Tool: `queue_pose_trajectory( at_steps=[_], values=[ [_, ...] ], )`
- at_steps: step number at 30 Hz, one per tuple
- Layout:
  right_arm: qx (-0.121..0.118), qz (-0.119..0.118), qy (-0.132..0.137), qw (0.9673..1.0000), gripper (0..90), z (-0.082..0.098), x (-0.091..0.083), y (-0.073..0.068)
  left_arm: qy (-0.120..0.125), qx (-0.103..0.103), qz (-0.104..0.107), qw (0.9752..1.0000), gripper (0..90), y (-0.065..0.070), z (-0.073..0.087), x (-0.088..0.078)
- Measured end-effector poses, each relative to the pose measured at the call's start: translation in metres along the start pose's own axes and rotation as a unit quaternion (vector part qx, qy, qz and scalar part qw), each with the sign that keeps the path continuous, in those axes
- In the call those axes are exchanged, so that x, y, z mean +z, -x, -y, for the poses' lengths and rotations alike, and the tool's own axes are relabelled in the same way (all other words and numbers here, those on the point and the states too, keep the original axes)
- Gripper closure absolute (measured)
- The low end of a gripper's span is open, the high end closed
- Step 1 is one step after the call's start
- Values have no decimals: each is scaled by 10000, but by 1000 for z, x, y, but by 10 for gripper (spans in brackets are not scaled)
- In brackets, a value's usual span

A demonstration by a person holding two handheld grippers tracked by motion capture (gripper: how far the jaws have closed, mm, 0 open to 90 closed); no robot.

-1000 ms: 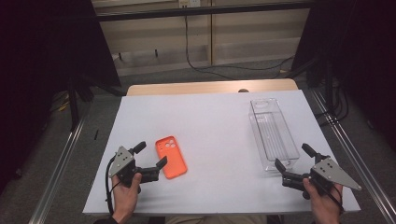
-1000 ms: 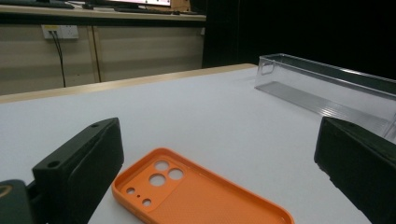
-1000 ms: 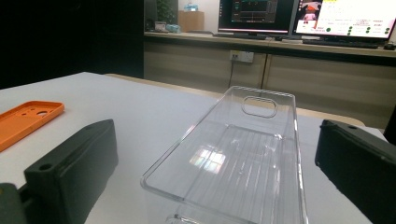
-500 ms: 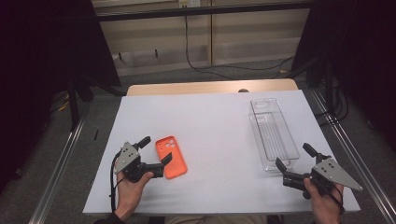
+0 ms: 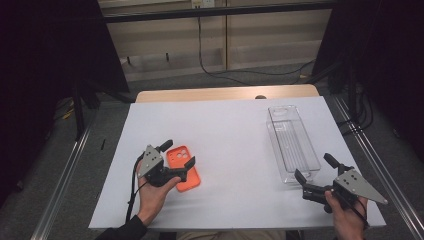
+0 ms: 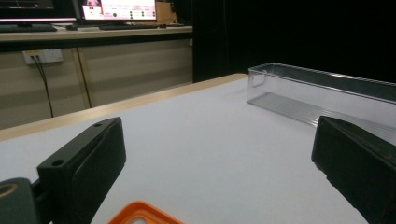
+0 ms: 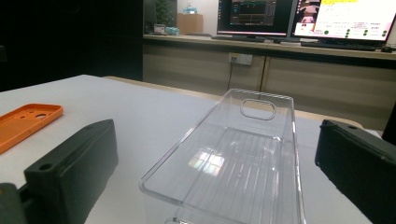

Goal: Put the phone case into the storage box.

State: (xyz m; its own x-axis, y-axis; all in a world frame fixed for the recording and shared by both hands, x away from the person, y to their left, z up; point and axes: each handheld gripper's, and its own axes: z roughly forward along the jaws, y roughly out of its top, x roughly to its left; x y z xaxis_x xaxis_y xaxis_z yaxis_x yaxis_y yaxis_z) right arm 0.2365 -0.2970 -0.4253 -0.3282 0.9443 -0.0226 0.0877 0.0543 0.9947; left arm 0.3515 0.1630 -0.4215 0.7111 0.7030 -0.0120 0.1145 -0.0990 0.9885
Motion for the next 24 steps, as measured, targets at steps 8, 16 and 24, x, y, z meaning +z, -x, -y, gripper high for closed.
queue_pose_trajectory(
  at_steps=[8, 16, 24],
  values=[
    [-7, 23, 1, 10000, 0, 0, 0, 0, -25, 28, 136, 9999, 22, 1, 1, 17],
    [-40, -26, 23, 10000, 0, 0, -1, 0, 32, 4, 289, 9996, 93, 2, 1, 15],
    [-33, -18, -3, 10000, 0, 0, 0, 0, -32, -29, 316, 9995, 278, 1, 2, 16]
  ],
)
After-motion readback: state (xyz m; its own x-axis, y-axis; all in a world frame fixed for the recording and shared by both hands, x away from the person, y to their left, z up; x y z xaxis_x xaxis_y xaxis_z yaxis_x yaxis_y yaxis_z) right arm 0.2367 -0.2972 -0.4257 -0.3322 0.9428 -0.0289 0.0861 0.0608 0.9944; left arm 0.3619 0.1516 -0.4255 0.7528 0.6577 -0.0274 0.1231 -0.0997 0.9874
